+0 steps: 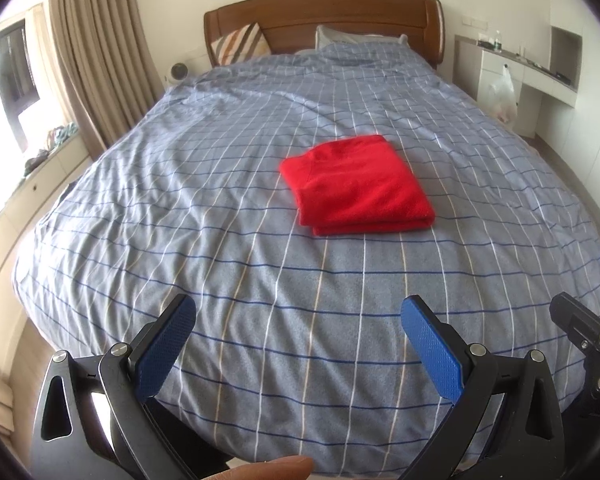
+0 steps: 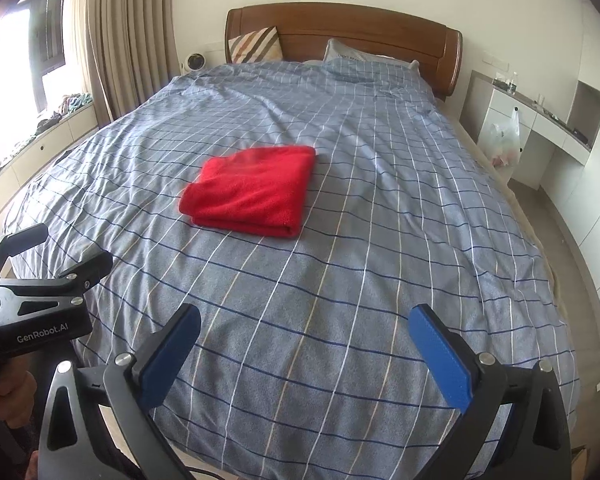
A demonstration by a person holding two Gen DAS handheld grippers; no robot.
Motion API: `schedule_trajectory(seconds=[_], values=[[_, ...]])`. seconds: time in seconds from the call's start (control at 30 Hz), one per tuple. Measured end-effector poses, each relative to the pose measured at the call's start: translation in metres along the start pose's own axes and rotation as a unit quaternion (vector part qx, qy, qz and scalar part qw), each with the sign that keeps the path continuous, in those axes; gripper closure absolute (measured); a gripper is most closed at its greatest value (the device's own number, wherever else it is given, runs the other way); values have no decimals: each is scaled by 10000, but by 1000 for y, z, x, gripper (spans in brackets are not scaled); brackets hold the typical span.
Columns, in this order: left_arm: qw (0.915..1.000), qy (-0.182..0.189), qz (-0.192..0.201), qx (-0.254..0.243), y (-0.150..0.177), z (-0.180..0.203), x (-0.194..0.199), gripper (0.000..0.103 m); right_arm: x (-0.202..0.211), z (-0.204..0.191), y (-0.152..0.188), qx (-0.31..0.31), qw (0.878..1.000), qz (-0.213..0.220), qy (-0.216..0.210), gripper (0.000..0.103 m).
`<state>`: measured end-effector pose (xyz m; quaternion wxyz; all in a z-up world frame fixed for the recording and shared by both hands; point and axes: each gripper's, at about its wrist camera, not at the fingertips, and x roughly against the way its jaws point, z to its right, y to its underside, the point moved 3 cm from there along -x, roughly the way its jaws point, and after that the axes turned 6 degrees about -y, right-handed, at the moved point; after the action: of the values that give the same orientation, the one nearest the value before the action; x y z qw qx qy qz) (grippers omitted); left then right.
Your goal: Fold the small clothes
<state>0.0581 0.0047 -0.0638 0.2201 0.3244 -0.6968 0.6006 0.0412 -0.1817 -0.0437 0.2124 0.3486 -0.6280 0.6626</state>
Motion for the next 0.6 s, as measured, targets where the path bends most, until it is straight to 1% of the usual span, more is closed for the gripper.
schedule_trajectory(seconds=[0.37, 0.5, 0.6], values=[[9999, 37, -33, 112, 0, 0, 6, 0, 10, 0, 0, -46, 9999, 116, 22, 1], [9998, -86, 43, 156, -2, -2, 8, 0, 9, 2, 1, -110, 9999, 110, 14, 1], [9997, -180, 24, 156, -1, -1, 6, 0, 10, 3, 1, -98, 9999, 116, 27, 1]])
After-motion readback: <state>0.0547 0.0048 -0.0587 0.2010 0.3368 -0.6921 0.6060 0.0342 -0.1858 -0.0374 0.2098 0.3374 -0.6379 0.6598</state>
